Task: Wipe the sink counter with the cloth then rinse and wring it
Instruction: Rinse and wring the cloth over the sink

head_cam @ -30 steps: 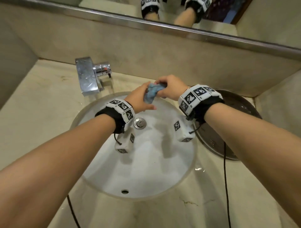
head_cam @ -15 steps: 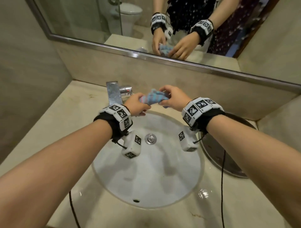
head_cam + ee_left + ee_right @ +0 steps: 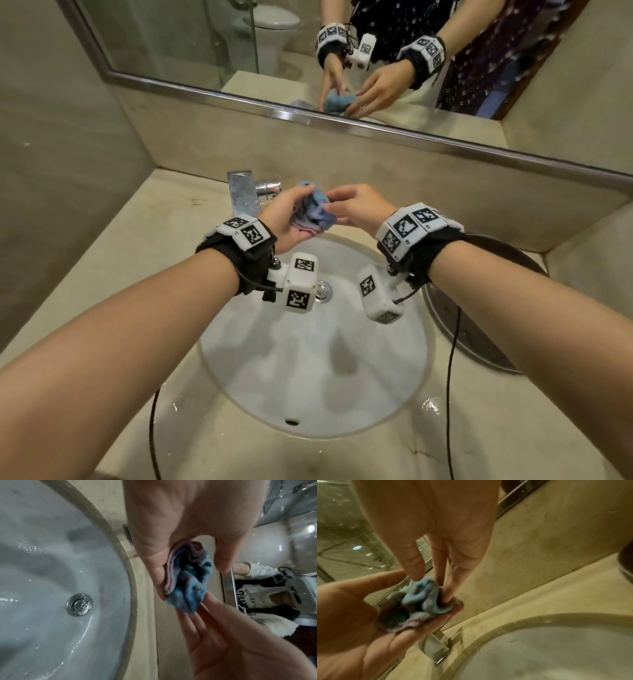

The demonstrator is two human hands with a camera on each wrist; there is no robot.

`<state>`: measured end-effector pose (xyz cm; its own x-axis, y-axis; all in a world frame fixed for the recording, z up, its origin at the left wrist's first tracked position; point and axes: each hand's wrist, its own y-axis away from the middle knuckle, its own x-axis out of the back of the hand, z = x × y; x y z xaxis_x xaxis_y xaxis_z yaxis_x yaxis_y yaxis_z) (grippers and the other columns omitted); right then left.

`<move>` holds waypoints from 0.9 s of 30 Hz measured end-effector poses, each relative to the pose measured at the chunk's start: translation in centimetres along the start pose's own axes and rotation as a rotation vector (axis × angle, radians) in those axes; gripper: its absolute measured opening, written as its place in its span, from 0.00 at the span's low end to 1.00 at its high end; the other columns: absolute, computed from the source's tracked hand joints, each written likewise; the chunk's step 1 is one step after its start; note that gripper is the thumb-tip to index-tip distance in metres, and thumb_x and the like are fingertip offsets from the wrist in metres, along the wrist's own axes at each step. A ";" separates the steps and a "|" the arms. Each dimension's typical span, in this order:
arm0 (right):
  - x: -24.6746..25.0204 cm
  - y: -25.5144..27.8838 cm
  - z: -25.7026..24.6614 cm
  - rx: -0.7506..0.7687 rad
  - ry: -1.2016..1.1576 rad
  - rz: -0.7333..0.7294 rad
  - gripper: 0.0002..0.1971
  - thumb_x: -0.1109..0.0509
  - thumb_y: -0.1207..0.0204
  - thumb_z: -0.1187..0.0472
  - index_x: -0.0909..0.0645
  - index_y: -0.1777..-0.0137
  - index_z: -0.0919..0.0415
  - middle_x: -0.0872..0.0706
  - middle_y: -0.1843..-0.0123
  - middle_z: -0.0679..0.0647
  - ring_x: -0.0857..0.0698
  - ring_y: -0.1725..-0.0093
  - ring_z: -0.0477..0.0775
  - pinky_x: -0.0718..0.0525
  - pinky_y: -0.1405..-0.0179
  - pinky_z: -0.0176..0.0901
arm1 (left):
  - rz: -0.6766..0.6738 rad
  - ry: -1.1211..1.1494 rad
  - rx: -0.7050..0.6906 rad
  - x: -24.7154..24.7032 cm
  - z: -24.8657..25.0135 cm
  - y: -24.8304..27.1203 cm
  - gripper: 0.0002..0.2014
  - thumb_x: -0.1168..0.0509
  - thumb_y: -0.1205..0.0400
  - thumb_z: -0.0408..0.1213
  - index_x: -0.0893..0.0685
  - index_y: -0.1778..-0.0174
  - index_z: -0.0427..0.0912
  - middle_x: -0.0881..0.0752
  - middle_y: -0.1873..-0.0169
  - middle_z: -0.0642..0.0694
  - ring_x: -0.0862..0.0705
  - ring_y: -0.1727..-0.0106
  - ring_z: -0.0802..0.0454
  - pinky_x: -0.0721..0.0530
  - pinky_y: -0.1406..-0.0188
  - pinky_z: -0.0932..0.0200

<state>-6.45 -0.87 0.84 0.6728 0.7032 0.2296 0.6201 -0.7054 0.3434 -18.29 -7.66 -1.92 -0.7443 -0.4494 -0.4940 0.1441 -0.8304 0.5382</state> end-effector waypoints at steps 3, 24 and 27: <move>0.7 0.4 0.2 -0.053 -0.158 -0.125 0.17 0.47 0.22 0.81 0.19 0.44 0.69 0.15 0.58 0.59 0.15 0.64 0.49 0.13 0.60 0.31 | -0.004 -0.150 0.021 0.3 0.0 0.3 0.21 0.32 0.21 0.41 0.21 0.34 0.35 0.14 0.42 0.40 0.16 0.40 0.43 0.13 0.53 0.54; -0.5 0.7 0.5 0.509 1.447 -0.045 0.24 0.34 0.24 0.57 0.33 0.29 0.57 0.20 0.40 0.58 0.16 0.47 0.63 0.26 0.64 0.46 | -0.158 -0.894 0.166 -1.0 0.9 1.9 0.09 0.32 0.24 0.22 0.21 0.64 0.40 0.21 0.69 0.45 0.24 0.72 0.57 0.22 0.81 0.72; -0.9 0.9 -0.2 0.472 1.534 0.040 0.15 0.37 0.21 0.57 0.26 0.36 0.59 0.14 0.45 0.57 0.14 0.50 0.62 0.30 0.64 0.43 | -0.060 -1.211 0.103 -1.6 1.0 1.7 0.10 0.32 0.24 0.28 0.24 0.68 0.41 0.23 0.73 0.45 0.27 0.74 0.54 0.26 0.81 0.67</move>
<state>-6.58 -2.10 1.11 -0.1500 -0.0997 0.9836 0.8715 -0.4832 0.0839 -17.47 -8.01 0.47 -0.8831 0.2325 0.4075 0.0774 -0.7844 0.6154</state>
